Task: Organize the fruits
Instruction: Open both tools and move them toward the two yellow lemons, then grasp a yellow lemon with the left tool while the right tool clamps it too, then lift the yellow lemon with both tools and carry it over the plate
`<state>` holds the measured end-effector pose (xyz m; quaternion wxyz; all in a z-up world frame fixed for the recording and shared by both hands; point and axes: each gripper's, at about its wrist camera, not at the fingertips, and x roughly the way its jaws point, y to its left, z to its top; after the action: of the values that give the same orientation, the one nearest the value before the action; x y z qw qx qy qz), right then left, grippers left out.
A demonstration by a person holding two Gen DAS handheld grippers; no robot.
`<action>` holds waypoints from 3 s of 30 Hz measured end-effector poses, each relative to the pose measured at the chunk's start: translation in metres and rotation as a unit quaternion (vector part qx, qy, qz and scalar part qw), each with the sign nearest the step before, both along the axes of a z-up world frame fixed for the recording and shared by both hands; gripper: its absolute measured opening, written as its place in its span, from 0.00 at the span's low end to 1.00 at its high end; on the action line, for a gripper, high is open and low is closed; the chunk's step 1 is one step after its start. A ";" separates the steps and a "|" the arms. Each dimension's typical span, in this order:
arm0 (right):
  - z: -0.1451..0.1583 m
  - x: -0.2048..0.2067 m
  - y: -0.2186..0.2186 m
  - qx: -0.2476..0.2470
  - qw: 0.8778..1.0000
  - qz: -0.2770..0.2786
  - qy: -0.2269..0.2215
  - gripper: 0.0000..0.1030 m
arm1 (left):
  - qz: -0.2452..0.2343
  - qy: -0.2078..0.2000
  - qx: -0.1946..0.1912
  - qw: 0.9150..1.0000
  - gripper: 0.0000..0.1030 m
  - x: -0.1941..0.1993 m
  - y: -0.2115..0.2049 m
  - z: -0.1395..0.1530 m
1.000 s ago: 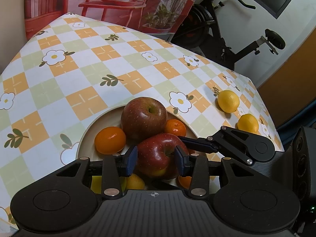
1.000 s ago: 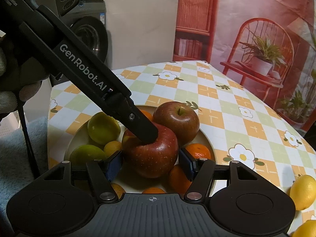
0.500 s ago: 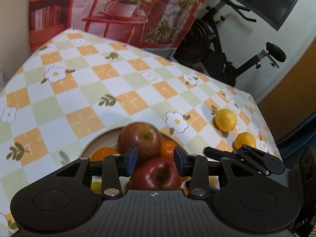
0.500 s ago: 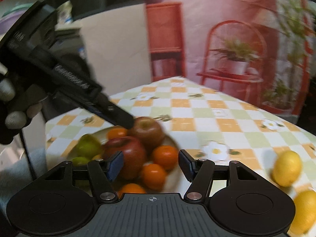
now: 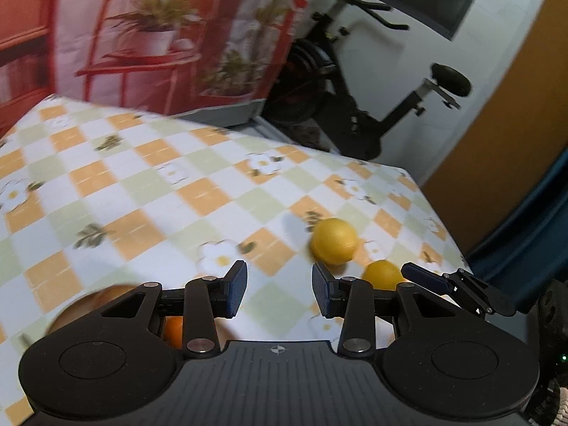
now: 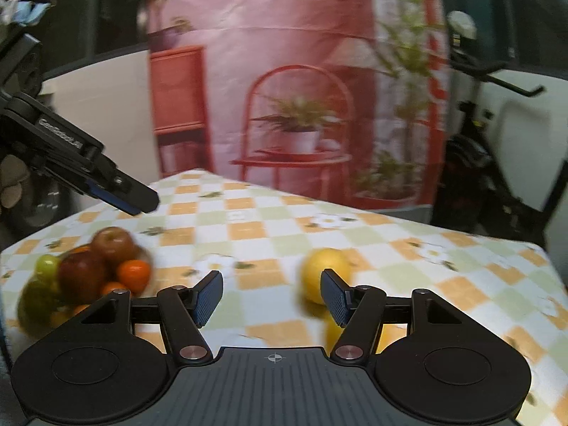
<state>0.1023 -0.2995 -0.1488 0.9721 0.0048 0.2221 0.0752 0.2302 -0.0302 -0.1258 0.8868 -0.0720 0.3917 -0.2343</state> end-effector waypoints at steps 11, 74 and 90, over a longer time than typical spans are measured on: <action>-0.030 -0.002 -0.049 0.014 0.998 -0.049 0.044 0.57 | -0.070 0.000 -0.010 0.998 0.41 0.021 -0.077 -0.009; 0.004 0.028 0.038 0.034 0.994 0.093 0.051 0.43 | -0.077 0.037 0.014 0.996 0.41 0.008 -0.032 0.000; 0.033 0.058 0.146 0.004 0.978 0.197 0.063 0.43 | -0.001 0.024 -0.009 1.000 0.41 -0.024 0.073 0.017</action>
<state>0.1605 -0.1532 -0.1159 0.9221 -0.0300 0.2796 0.2659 0.2067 0.0432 -0.1083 0.8764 -0.0853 0.4107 -0.2365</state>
